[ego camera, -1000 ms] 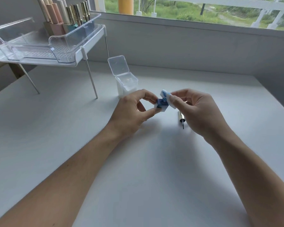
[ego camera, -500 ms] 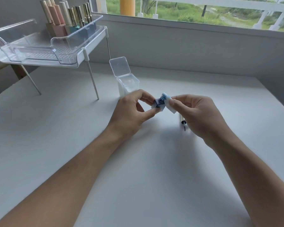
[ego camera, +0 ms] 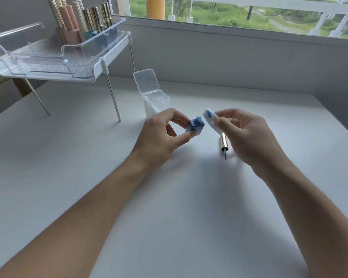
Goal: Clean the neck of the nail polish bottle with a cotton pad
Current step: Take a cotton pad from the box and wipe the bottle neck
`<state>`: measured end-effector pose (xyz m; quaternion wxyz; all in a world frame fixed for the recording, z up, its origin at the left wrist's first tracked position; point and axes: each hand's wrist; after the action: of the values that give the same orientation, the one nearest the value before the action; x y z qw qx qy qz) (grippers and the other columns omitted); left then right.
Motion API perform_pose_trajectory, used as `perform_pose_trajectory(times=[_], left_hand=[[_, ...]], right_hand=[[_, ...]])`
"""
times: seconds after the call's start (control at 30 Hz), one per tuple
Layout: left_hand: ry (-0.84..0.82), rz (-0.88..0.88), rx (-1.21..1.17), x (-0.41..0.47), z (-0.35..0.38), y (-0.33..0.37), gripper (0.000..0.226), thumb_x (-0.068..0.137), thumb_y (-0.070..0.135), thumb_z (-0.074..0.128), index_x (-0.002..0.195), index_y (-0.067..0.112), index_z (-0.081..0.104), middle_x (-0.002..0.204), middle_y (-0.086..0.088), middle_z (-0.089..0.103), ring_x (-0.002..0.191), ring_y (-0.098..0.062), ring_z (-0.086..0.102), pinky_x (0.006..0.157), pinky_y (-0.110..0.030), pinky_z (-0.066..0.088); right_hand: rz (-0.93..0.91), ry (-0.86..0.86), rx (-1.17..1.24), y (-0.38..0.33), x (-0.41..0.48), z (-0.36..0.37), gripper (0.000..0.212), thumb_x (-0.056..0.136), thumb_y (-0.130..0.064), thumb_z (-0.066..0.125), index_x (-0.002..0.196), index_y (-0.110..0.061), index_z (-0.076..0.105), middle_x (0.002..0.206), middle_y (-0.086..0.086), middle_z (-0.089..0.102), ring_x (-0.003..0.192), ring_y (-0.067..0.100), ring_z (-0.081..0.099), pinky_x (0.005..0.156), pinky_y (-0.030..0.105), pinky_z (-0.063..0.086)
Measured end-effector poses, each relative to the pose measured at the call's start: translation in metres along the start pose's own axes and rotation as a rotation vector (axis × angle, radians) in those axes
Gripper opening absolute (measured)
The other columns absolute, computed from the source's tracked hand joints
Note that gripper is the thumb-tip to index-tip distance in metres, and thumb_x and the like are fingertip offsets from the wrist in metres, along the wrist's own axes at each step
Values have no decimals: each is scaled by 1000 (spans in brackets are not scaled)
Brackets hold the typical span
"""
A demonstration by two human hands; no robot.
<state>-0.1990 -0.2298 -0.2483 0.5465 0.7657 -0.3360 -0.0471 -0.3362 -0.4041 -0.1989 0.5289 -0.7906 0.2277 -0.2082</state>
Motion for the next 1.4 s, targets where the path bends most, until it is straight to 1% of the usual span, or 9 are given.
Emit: perform_pose_trajectory(times=[0.13, 0.2, 0.3, 0.43, 0.63, 0.8, 1.03, 1.2, 1.4], left_hand=[[-21, 24, 15, -1, 1, 1, 23, 94, 34, 92, 107, 24, 77, 107, 17, 80, 69, -22, 66, 58, -10, 45], [-27, 38, 18, -1, 1, 1, 23, 94, 33, 92, 107, 23, 77, 107, 16, 80, 63, -11, 62, 59, -10, 44], [-26, 41, 12, -2, 0, 0, 22, 93, 33, 93, 106, 23, 77, 106, 15, 81, 63, -4, 60, 60, -11, 46], [-17, 30, -7, -2, -1, 1, 22, 92, 34, 93, 102, 23, 78, 105, 15, 83, 63, -6, 60, 60, -13, 47], [-14, 11, 0, -2, 1, 0, 23, 91, 37, 93, 99, 23, 76, 101, 15, 84, 63, -5, 59, 60, -11, 44], [-7, -31, 15, 0, -1, -4, 22, 91, 37, 93, 98, 26, 75, 101, 16, 84, 63, -4, 59, 62, -12, 47], [-67, -80, 10, 2, -3, -6, 25, 91, 41, 93, 106, 26, 81, 104, 20, 84, 56, -8, 58, 55, -22, 54], [-148, -33, 54, 5, -7, -10, 22, 92, 38, 93, 110, 30, 85, 106, 21, 86, 52, -6, 46, 53, -14, 41], [-182, -2, 64, 9, -9, -16, 22, 92, 24, 92, 112, 33, 87, 108, 23, 86, 54, -7, 33, 55, -12, 36]], right_hand=[[-15, -8, -22, 1, -2, 3, 26, 100, -56, 77, 107, -32, 85, 97, -10, 86, 88, 27, 72, 53, 8, 47], [-25, -20, -48, 3, -2, 5, 21, 102, -51, 76, 108, -33, 85, 99, -9, 85, 86, 32, 70, 49, 11, 47], [-57, -27, -66, 5, -1, 5, 18, 104, -48, 76, 106, -34, 87, 95, -13, 83, 73, 17, 67, 49, 14, 47], [-83, -35, -49, 7, 0, 6, 17, 104, -48, 75, 104, -35, 87, 83, -27, 80, 72, -7, 65, 58, 6, 43], [-66, -39, -44, 7, -1, 6, 18, 102, -50, 75, 94, -40, 87, 86, -16, 82, 62, -6, 61, 55, 6, 41], [-53, -82, -76, 7, -2, 7, 25, 100, -54, 75, 98, -33, 88, 72, -18, 73, 51, -1, 54, 50, 11, 39], [-90, 40, -122, 7, 5, -5, 31, 98, -59, 76, 104, -31, 86, 92, -17, 82, 71, -5, 64, 57, 4, 44], [-69, 24, -177, 7, 4, -7, 30, 98, -60, 76, 103, -32, 85, 88, -15, 76, 63, -9, 60, 51, 4, 40], [-66, -50, -224, 9, 1, -2, 27, 99, -58, 75, 101, -33, 85, 93, -12, 79, 53, 4, 54, 45, 11, 41]])
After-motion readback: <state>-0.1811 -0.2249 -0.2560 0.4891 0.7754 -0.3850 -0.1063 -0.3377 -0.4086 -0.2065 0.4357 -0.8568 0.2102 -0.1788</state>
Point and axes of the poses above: each hand's wrist, its own x-axis towards the middle knuckle, its own z-axis out of the palm, y = z × x
